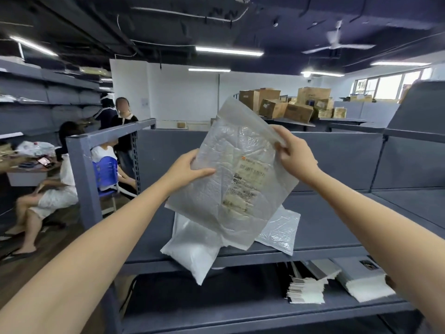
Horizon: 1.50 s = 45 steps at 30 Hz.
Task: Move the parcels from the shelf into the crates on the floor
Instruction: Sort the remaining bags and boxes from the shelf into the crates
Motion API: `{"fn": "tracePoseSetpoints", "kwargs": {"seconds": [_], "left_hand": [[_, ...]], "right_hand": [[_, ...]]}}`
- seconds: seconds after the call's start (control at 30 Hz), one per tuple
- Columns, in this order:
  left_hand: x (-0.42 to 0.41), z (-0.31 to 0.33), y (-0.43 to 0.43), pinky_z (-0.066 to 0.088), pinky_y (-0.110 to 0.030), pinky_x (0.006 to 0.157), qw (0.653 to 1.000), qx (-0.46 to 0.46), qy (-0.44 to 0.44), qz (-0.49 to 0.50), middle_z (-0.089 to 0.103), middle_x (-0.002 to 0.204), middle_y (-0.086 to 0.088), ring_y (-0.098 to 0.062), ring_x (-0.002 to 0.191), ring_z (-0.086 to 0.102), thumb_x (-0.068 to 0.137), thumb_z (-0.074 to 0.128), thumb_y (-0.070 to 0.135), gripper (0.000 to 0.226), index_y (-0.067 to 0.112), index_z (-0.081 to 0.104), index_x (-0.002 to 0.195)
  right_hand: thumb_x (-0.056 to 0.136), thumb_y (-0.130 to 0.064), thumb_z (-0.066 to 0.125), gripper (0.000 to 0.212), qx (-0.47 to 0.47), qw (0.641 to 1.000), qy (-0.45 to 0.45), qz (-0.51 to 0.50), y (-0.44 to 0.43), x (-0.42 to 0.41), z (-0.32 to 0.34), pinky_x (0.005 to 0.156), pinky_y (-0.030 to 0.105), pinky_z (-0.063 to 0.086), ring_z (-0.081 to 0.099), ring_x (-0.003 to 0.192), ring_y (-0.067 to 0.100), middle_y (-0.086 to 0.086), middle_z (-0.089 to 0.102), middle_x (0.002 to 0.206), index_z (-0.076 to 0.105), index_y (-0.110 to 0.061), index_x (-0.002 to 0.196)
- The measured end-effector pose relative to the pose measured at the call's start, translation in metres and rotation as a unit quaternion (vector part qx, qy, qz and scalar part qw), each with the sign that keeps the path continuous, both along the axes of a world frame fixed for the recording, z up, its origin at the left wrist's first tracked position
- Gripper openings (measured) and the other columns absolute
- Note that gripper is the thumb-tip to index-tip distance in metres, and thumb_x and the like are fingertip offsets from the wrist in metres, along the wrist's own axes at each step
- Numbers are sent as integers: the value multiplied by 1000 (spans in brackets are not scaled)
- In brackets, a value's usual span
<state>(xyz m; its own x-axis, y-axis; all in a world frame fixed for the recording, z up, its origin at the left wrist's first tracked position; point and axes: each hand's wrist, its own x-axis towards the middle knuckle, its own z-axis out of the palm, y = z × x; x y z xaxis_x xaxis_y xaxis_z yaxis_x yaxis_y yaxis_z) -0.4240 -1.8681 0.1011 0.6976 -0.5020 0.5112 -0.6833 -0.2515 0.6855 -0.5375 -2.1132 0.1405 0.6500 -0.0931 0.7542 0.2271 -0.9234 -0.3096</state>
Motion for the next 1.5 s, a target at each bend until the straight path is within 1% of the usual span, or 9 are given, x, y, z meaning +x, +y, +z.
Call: {"fn": "tracePoseSetpoints", "kwargs": {"seconds": [0.13,0.3,0.43,0.53,0.67,0.83,0.97,1.2,1.5], "left_hand": [[-5,-9,-9,44,-15,81,999,-38,-9,-5,61,110,14,5,98,57,83,71,25,39,24,55,119],[-1,-30,-12,45,-21,84,990,-122,42,48,59,117,4,-10,104,56,87,66,19,39,15,53,124],[1,-46,-9,47,-38,98,974,-185,124,52,61,118,-2,-18,110,58,88,65,22,32,20,53,117],[1,-57,-5,47,-40,99,958,-219,176,56,61,117,1,-18,110,59,90,63,22,33,20,52,120],[-1,-70,2,47,-40,99,952,-224,193,73,60,117,1,-20,112,58,91,62,22,31,19,51,119],[-13,-82,9,14,-29,113,983,-123,72,112,17,156,0,-16,142,21,91,61,22,81,25,7,151],[-23,-92,16,27,-30,104,985,44,-59,153,-24,154,12,-11,143,6,83,67,39,91,41,4,148],[-17,-114,29,25,-39,113,988,54,-52,138,-13,151,27,-16,145,11,78,72,40,74,38,35,142],[-15,-132,37,28,-43,110,979,124,-53,154,6,151,27,-23,140,25,81,62,52,72,33,34,145]], "right_hand": [[92,-11,50,53,-58,991,-32,-117,-3,4,-9,90,40,38,54,103,32,12,62,114,37,-22,141],[87,-32,61,72,-75,980,-15,-186,1,6,-55,113,56,8,17,142,38,13,27,152,23,-29,148],[90,-36,59,79,130,988,76,-30,6,10,-93,114,43,15,7,146,27,8,4,159,5,-38,149],[92,-36,54,79,254,956,114,96,12,6,-105,111,32,23,20,137,6,-23,4,151,0,-37,149],[95,-25,54,73,265,955,87,100,20,2,-112,109,29,29,32,135,8,-6,17,157,8,-29,151],[97,-23,49,66,258,959,75,90,34,7,-119,110,17,15,15,136,-3,-9,14,157,10,-20,151],[98,-26,45,62,191,978,83,20,44,11,-133,100,23,32,41,124,18,11,37,144,12,-22,151],[81,-42,68,89,41,988,147,-3,53,8,-159,104,40,37,12,142,25,9,-16,156,13,-30,150],[77,-52,66,86,53,978,201,13,52,16,-178,99,31,41,45,129,20,-12,-4,159,24,-31,148]]}}
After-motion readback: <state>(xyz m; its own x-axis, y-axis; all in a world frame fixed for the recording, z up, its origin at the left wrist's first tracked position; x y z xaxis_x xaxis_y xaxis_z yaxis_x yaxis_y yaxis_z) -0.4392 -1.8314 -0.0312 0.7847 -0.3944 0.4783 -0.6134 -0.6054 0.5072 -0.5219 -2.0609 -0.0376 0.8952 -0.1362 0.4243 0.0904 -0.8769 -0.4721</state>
